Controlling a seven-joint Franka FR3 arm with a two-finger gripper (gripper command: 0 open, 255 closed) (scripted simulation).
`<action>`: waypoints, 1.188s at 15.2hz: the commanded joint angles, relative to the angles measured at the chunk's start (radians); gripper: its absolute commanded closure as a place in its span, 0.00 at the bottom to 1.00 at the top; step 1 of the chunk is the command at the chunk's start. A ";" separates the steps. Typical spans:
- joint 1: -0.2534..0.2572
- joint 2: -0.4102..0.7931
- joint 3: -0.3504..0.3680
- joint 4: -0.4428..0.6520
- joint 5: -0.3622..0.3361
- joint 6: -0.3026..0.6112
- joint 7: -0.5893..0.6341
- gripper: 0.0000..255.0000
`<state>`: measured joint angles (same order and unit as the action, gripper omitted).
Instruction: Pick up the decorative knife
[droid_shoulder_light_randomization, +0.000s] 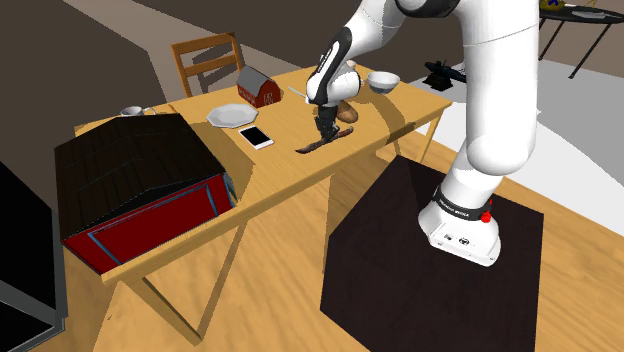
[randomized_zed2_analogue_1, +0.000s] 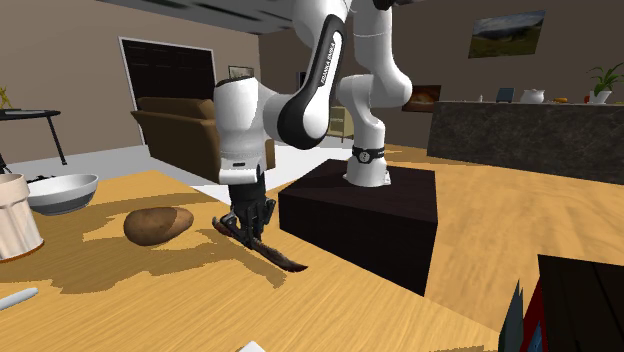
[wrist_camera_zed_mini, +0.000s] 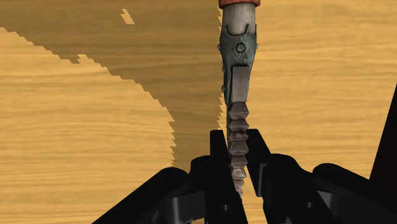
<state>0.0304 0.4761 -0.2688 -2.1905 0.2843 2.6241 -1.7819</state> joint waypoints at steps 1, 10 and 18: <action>0.000 0.000 0.000 0.000 0.000 0.000 0.000 1.00; 0.022 -0.072 -0.030 -0.010 -0.039 -0.061 0.028 1.00; 0.046 -0.164 -0.063 -0.012 -0.094 -0.146 0.067 1.00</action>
<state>0.0733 0.3243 -0.3279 -2.2008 0.1978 2.4884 -1.7198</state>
